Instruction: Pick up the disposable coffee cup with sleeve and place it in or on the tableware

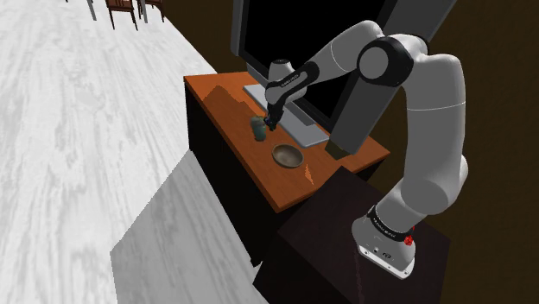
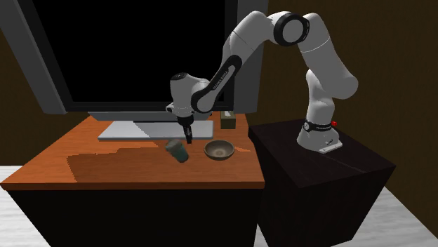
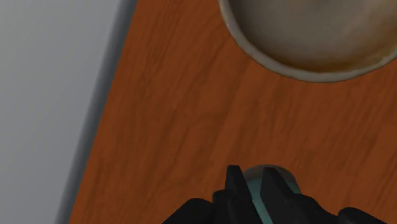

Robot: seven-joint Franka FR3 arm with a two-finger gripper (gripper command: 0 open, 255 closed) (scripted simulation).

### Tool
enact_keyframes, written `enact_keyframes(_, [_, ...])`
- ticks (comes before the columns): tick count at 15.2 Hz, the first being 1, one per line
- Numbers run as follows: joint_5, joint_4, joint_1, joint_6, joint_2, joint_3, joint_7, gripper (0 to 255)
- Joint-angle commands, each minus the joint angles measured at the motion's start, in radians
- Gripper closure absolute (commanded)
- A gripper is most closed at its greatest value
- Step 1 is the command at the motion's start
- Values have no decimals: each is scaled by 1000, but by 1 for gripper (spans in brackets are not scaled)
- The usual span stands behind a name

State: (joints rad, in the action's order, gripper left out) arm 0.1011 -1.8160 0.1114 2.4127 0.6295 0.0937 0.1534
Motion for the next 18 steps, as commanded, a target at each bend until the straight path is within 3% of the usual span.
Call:
enact_keyframes(1, [0, 0, 0, 0, 0, 0, 0, 255])
enact_keyframes(7, [0, 0, 0, 0, 0, 0, 0, 255])
enact_keyframes(8, [0, 0, 0, 0, 0, 0, 0, 0])
enact_keyframes(16, [-15, 265, -46, -37, 196, -66, 17, 0])
enact_keyframes(18, [-15, 285, -49, -33, 218, -69, 18, 0])
